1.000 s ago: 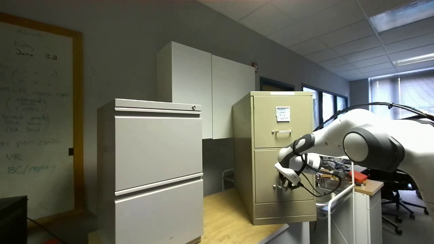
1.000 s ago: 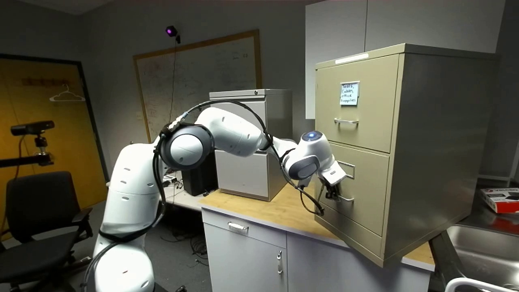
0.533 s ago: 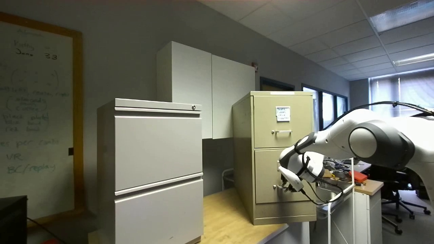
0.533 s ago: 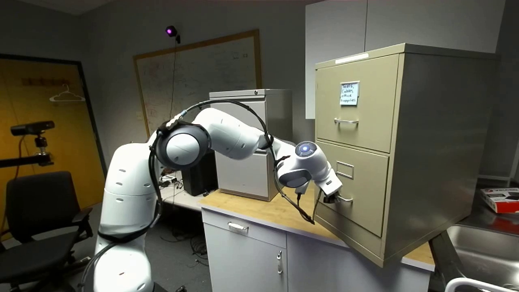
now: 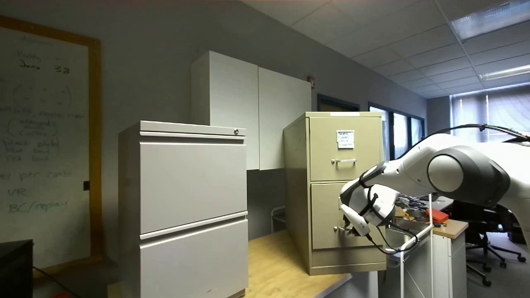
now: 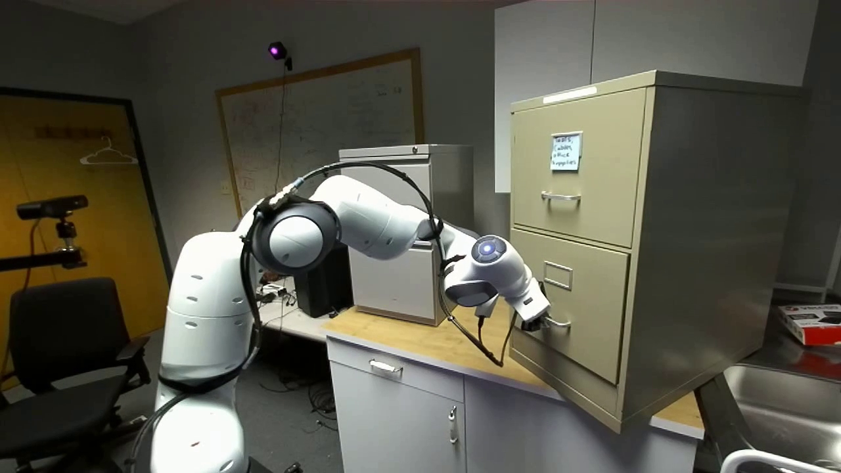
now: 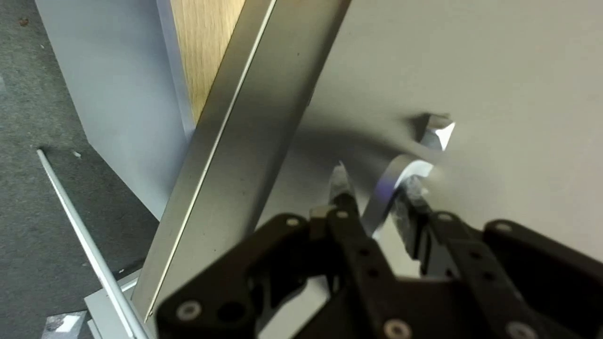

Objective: Open the bottom drawer of the beige file cabinet

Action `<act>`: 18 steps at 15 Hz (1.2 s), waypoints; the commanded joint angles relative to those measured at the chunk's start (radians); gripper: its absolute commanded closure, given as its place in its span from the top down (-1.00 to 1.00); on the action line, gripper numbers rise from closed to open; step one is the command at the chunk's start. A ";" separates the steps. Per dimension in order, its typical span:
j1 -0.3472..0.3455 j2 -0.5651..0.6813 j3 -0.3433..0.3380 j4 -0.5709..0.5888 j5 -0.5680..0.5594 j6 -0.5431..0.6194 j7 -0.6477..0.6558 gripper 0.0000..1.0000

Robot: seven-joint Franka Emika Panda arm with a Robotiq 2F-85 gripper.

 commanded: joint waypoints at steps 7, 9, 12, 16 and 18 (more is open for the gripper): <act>-0.095 -0.148 0.140 -0.211 0.460 -0.065 -0.356 -0.87; -0.108 -0.184 0.137 -0.252 0.551 -0.105 -0.423 -0.87; -0.118 -0.248 0.123 -0.333 0.644 -0.181 -0.481 -0.87; -0.134 -0.347 0.109 -0.456 0.701 -0.277 -0.488 -0.87; -0.045 -0.395 0.004 -0.510 0.697 -0.320 -0.465 -0.87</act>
